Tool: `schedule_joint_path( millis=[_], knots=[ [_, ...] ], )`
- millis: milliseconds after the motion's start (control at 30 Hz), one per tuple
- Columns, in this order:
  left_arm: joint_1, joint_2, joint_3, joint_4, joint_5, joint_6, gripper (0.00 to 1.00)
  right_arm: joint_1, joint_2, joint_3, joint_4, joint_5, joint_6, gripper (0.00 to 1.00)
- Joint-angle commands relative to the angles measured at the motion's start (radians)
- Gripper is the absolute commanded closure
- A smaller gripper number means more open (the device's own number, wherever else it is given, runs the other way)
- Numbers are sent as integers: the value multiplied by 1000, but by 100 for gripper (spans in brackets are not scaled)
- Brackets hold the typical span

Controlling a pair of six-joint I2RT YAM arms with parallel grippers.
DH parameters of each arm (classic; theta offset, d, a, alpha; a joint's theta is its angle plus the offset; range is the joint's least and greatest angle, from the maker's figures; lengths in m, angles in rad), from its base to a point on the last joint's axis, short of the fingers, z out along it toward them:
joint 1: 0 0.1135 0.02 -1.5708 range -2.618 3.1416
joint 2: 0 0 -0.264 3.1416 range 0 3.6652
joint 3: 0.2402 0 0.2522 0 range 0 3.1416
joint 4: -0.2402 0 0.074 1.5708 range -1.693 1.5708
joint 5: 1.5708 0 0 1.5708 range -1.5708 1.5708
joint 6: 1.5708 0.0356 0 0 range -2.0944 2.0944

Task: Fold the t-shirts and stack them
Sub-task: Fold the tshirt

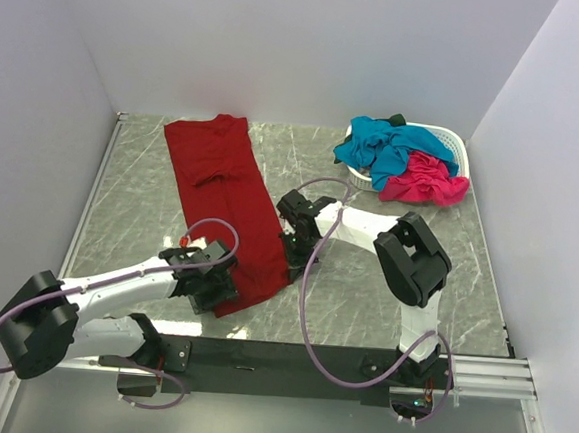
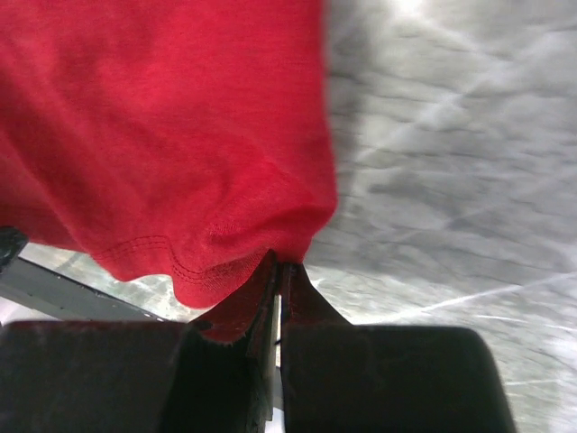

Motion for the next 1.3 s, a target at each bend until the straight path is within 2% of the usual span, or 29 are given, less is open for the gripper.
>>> schedule_joint_path(
  millis=[0, 300, 533, 633, 733, 767, 900, 1067, 1267],
  knots=[
    [-32, 25, -13, -56, -18, -67, 35, 21, 14, 27, 5, -8, 0, 100],
    [-51, -58, -36, -163, -34, -116, 41, 24, 11, 19, 11, -10, 6, 100],
    [-52, -25, -66, -97, -3, -98, 46, 30, 22, 17, 17, -19, 11, 100],
    [-55, 8, -76, -74, 0, -95, 52, 33, 17, 11, 20, -20, 12, 100],
    [-57, 12, -77, -74, -5, -101, 63, 34, 14, 11, 22, -19, 12, 100],
    [-58, 6, -77, -79, -8, -103, 71, 35, 13, 10, 19, -19, 11, 100],
    [-58, -17, -71, -97, -18, -104, 78, 38, 10, 19, 9, -14, 6, 100],
    [-58, -26, -50, -128, -26, -80, 100, 53, -7, 40, -61, 18, -34, 100],
    [-58, -67, 16, -206, -18, -32, 100, 64, -84, -15, -141, 15, -58, 100]
  ],
)
